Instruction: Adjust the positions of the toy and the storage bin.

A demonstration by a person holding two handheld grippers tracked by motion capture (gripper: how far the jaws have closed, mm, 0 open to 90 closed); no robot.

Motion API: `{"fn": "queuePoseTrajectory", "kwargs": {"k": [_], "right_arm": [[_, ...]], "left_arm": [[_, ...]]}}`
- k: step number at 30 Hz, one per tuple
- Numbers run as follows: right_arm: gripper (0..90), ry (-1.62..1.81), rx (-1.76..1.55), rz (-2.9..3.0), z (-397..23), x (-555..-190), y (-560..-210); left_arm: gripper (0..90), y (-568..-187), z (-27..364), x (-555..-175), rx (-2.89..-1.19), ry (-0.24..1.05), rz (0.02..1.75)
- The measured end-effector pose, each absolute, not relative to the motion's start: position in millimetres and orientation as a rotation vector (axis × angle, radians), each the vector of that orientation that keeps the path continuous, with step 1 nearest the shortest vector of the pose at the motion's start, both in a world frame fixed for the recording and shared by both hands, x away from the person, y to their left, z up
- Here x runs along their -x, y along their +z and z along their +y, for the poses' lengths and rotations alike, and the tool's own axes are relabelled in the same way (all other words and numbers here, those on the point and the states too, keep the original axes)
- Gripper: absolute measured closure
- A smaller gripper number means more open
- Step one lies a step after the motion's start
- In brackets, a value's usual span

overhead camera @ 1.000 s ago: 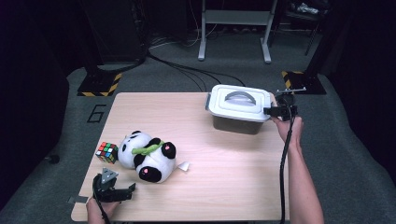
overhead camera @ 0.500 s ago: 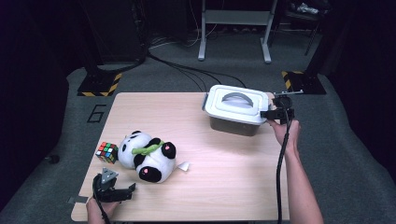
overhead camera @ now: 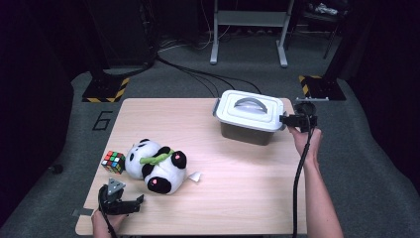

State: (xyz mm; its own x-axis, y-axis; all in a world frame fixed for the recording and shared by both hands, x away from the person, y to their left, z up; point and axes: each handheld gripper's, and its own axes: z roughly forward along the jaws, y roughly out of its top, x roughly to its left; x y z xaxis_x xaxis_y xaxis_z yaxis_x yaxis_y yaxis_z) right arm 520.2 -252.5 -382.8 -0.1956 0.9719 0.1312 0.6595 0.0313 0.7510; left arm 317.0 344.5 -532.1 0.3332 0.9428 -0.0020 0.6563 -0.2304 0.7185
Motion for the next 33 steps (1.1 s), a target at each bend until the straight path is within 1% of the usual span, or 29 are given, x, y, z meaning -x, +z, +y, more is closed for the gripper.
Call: {"fn": "queuePoseTrajectory", "kwargs": {"k": [7,14,17,19,33], "right_arm": [[61.0,0.938,-1.690,1.845,-265,-532,-398],[66.9,0.958,-1.738,1.831,-266,-549,-412],[70.5,0.950,-1.741,1.835,-266,-554,-416],[76.2,0.963,-1.746,1.838,-265,-556,-418],[80.1,0.926,-1.814,1.814,-258,-546,-411]], "left_arm": [[0.1,-532,345,-317,-1.975,0.592,1.397],[0.1,-532,344,-317,-1.974,0.592,1.398],[0.1,-532,344,-317,-1.974,0.593,1.399],[0.1,-532,344,-317,-1.974,0.593,1.399],[0.1,-532,344,-317,-1.976,0.592,1.400]]}}
